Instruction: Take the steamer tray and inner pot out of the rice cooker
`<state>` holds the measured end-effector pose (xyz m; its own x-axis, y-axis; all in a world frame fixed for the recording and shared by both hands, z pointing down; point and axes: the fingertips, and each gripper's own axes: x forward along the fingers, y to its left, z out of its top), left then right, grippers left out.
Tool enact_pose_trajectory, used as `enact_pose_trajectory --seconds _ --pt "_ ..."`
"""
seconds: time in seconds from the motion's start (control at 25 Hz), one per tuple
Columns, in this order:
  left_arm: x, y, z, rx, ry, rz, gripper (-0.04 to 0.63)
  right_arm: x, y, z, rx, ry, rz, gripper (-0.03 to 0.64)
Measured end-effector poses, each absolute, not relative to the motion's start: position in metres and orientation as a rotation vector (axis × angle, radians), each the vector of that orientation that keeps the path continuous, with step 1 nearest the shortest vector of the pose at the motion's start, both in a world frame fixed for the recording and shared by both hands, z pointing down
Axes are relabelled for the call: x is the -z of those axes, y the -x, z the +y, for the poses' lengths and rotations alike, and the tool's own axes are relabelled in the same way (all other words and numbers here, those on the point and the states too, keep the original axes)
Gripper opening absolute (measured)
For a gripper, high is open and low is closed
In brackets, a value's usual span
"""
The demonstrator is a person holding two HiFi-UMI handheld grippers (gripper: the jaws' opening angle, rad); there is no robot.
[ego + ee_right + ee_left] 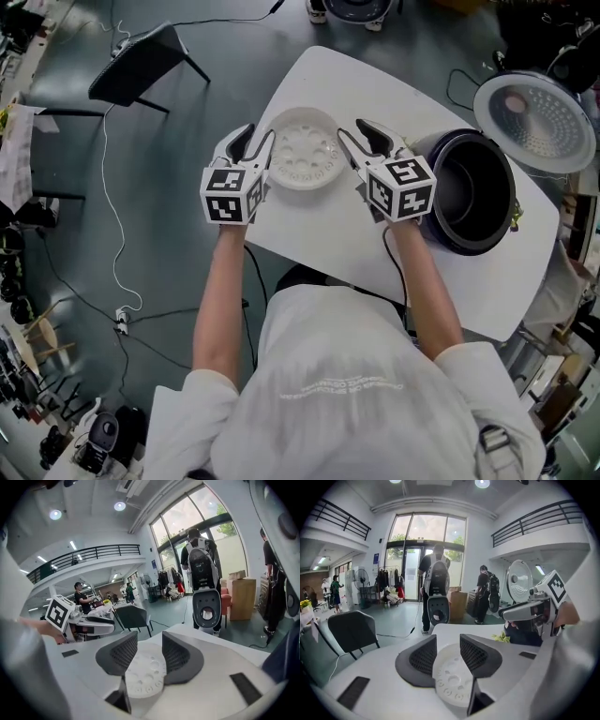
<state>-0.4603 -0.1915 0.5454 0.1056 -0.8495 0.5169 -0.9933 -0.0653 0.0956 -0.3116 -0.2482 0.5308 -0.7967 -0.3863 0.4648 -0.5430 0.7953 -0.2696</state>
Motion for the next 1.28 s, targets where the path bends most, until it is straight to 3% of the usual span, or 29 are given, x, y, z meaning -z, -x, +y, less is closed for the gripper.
enact_pose_trajectory --seconds 0.48,1.28 --pt "-0.463 0.368 -0.213 -0.377 -2.278 -1.677 0.158 -0.421 0.220 -0.222 -0.340 -0.893 -2.703 0.178" --pt "-0.405 0.164 -0.225 -0.482 -2.630 -1.399 0.158 -0.391 -0.023 -0.220 -0.302 -1.339 -2.537 0.192"
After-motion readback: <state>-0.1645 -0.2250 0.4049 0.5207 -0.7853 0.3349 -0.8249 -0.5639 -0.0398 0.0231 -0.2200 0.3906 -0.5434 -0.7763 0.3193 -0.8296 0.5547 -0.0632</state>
